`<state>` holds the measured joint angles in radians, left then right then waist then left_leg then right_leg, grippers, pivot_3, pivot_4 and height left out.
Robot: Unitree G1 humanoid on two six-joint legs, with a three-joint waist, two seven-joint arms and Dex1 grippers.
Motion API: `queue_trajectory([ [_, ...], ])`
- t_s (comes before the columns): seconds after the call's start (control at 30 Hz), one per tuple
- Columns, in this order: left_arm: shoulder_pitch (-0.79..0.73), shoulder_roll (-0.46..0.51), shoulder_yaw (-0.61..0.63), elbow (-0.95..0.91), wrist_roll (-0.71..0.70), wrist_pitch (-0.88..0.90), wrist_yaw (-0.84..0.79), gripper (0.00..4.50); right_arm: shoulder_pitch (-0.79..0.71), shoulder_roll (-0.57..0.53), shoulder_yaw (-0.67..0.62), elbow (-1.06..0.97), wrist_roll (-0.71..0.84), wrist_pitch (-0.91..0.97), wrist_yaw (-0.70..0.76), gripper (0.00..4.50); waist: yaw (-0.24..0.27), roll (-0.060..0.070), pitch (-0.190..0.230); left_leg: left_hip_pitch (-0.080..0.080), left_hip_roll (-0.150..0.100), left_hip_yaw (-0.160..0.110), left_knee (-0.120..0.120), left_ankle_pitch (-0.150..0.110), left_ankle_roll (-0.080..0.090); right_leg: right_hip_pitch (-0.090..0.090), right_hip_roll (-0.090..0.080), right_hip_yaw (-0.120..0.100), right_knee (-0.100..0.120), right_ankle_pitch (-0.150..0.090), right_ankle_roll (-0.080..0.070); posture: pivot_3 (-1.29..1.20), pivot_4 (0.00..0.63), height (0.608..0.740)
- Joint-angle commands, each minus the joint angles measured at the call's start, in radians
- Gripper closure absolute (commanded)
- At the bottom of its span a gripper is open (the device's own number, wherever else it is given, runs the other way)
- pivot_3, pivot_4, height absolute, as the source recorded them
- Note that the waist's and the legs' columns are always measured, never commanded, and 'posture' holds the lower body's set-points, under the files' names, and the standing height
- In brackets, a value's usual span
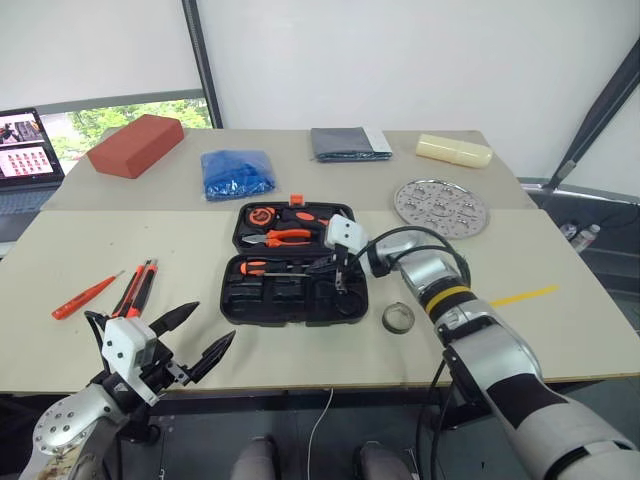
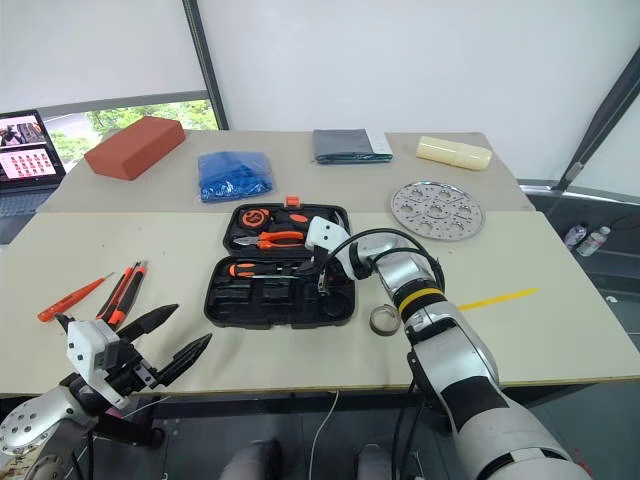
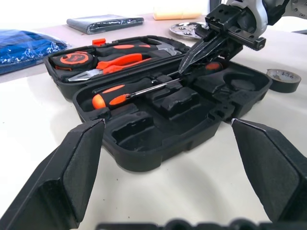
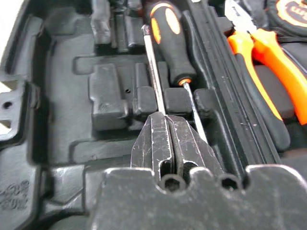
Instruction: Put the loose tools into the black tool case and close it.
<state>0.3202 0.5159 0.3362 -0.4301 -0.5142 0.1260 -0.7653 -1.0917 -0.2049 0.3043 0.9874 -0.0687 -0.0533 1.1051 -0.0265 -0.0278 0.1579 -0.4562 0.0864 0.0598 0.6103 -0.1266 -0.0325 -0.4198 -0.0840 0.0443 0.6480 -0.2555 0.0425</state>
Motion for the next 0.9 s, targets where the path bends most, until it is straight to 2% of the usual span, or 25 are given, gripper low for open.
queue_trajectory([
  [0.03, 0.012, 0.001, 0.017, -0.009, 0.006, -0.013, 0.014, 0.00, 0.004, 0.024, 0.037, 0.046, -0.058, 0.083, -0.018, 4.41, -0.007, 0.000, -0.001, 0.000, 0.000, 0.000, 0.000, 0.000, 0.000, 0.000, 0.000, 0.000, 0.000, 0.000, 0.000, 0.00, 0.150, 0.740],
  [0.2, 0.024, 0.000, 0.034, -0.008, 0.006, -0.011, 0.029, 0.00, -0.014, 0.031, 0.033, 0.030, -0.071, 0.108, -0.020, 4.41, -0.016, -0.003, -0.003, 0.006, 0.000, 0.000, -0.001, 0.000, -0.001, 0.001, 0.000, 0.000, 0.000, 0.000, -0.001, 0.00, 0.150, 0.740],
  [0.3, 0.045, -0.003, 0.052, -0.005, 0.003, -0.019, 0.031, 0.00, -0.005, 0.004, 0.023, -0.006, -0.063, 0.100, 0.011, 4.41, -0.016, -0.003, -0.004, 0.006, 0.000, 0.000, -0.001, -0.001, -0.001, 0.001, 0.000, 0.000, 0.001, -0.004, -0.007, 0.00, 0.150, 0.740],
  [0.4, 0.066, -0.022, 0.081, -0.009, -0.024, -0.028, 0.037, 0.00, 0.022, -0.018, -0.037, -0.071, 0.011, 0.065, 0.066, 4.41, -0.012, -0.004, -0.004, 0.006, 0.000, 0.000, -0.001, 0.000, -0.001, 0.001, 0.000, 0.000, 0.000, -0.004, -0.007, 0.00, 0.150, 0.740],
  [0.47, 0.089, -0.056, 0.133, -0.012, -0.066, -0.045, 0.048, 0.00, 0.050, -0.028, -0.131, -0.161, 0.119, 0.023, 0.089, 4.41, -0.010, -0.004, -0.004, 0.004, 0.000, 0.000, -0.001, 0.000, -0.001, 0.001, 0.000, 0.000, 0.000, -0.004, -0.006, 0.00, 0.150, 0.740],
  [0.53, 0.127, -0.090, 0.190, -0.012, -0.084, -0.072, 0.059, 0.00, 0.091, -0.059, -0.192, -0.263, 0.198, 0.007, 0.135, 3.89, -0.010, -0.004, -0.004, -0.001, 0.000, 0.000, -0.001, 0.000, -0.001, 0.000, 0.000, 0.000, 0.000, -0.001, -0.001, 0.00, 0.150, 0.740],
  [0.57, 0.146, -0.103, 0.217, -0.009, -0.088, -0.086, 0.063, 0.00, 0.113, -0.075, -0.210, -0.305, 0.224, 0.003, 0.155, 3.78, -0.010, -0.004, -0.004, -0.004, 0.000, 0.000, -0.001, 0.000, 0.000, -0.002, 0.000, 0.000, 0.000, 0.000, 0.000, 0.00, 0.150, 0.740],
  [0.63, 0.196, -0.141, 0.286, 0.007, -0.104, -0.113, 0.083, 0.00, 0.174, -0.106, -0.258, -0.399, 0.287, -0.009, 0.179, 3.02, -0.012, -0.004, -0.004, -0.004, 0.000, 0.000, -0.001, 0.004, 0.006, -0.002, 0.000, 0.000, 0.000, -0.001, 0.000, 0.00, 0.150, 0.740],
  [0.8, 0.333, -0.239, 0.440, 0.089, -0.130, -0.160, 0.128, 0.00, 0.405, -0.197, -0.347, -0.643, 0.431, -0.012, 0.255, 1.31, -0.013, -0.005, -0.004, -0.003, 0.000, 0.000, -0.002, 0.003, 0.005, -0.001, 0.000, 0.000, -0.002, -0.002, 0.000, 0.00, 0.150, 0.740],
  [0.83, 0.353, -0.253, 0.468, 0.109, -0.143, -0.163, 0.137, 0.00, 0.458, -0.208, -0.368, -0.687, 0.465, -0.010, 0.266, 1.07, -0.013, -0.006, -0.004, -0.003, 0.000, 0.000, -0.002, 0.002, 0.004, -0.001, 0.000, 0.000, -0.002, -0.003, 0.000, 0.00, 0.150, 0.740],
  [0.9, 0.375, -0.269, 0.507, 0.142, -0.167, -0.157, 0.157, 0.00, 0.546, -0.228, -0.397, -0.758, 0.498, 0.004, 0.249, 0.27, -0.012, -0.006, -0.004, -0.003, 0.000, -0.001, -0.001, 0.000, 0.000, -0.001, -0.001, 0.000, -0.002, -0.007, -0.006, 0.00, 0.150, 0.740],
])
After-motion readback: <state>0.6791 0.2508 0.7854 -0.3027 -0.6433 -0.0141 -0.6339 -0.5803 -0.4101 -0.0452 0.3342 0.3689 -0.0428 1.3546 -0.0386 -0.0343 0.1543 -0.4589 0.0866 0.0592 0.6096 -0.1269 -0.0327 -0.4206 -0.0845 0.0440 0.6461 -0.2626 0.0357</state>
